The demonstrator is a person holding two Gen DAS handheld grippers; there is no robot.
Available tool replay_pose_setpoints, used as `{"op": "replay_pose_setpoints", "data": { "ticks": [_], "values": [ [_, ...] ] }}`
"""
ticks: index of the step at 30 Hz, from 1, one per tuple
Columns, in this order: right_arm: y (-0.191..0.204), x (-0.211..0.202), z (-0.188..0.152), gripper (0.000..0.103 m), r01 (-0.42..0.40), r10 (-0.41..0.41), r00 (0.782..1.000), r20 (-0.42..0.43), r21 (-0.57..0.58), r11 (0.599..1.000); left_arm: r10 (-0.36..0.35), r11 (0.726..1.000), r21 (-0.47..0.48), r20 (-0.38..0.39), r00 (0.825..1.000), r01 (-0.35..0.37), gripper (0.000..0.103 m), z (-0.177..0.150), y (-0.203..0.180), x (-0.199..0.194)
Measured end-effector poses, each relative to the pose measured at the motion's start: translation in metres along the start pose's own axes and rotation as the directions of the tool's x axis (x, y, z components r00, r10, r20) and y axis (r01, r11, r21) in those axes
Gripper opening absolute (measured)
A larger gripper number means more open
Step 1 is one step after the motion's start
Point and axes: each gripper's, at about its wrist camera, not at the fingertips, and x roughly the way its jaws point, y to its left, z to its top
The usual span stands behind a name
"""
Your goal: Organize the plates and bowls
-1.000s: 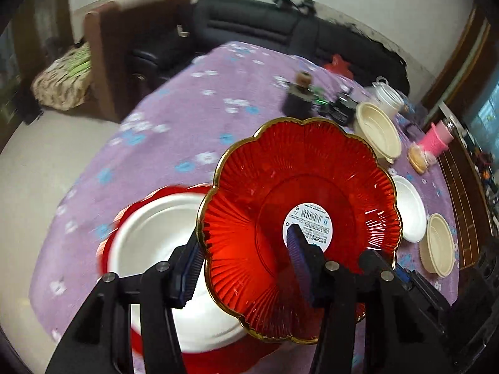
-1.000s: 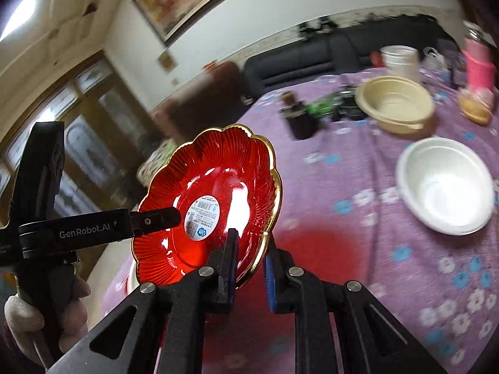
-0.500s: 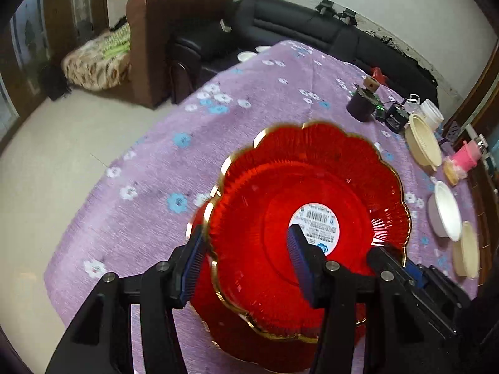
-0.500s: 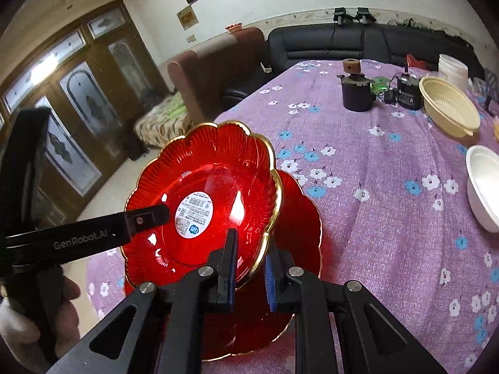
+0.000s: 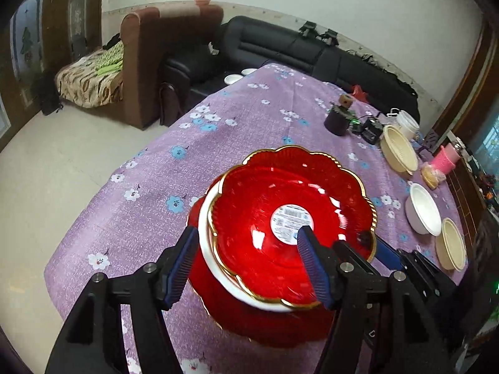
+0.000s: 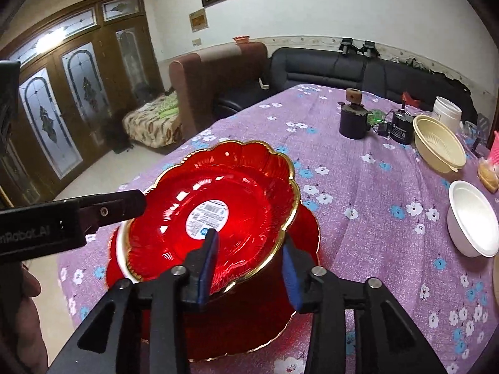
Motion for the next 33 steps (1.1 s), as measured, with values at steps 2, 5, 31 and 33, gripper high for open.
{"op": "replay_pose_setpoints", "data": {
  "ticks": [2, 5, 31, 33],
  "values": [
    [-0.005, -0.01, 0.0, 0.045, -0.025, 0.024, 0.999, 0.022, 0.017, 1.0, -0.004, 1.0, 0.018, 0.025, 1.0, 0.004, 0.066, -0.004, -0.003, -0.011],
    [-0.018, -0.036, 0.002, 0.048, -0.028, 0.019, 0.992, 0.123, 0.075, 0.997, 0.006, 0.998, 0.054, 0.074, 0.997, -0.01, 0.07, -0.008, -0.009, -0.027],
    [-0.087, -0.081, -0.026, 0.057, 0.072, -0.089, 0.991, 0.101, 0.164, 0.984, 0.187, 0.866, 0.375, 0.371, 0.91, -0.331, 0.092, -0.062, -0.152, -0.068],
    [-0.096, -0.084, -0.031, 0.057, 0.074, -0.093, 0.991, 0.099, 0.175, 0.982, 0.18, 0.858, 0.395, 0.368, 0.912, -0.329, 0.092, -0.066, -0.164, -0.066]
  ]
}}
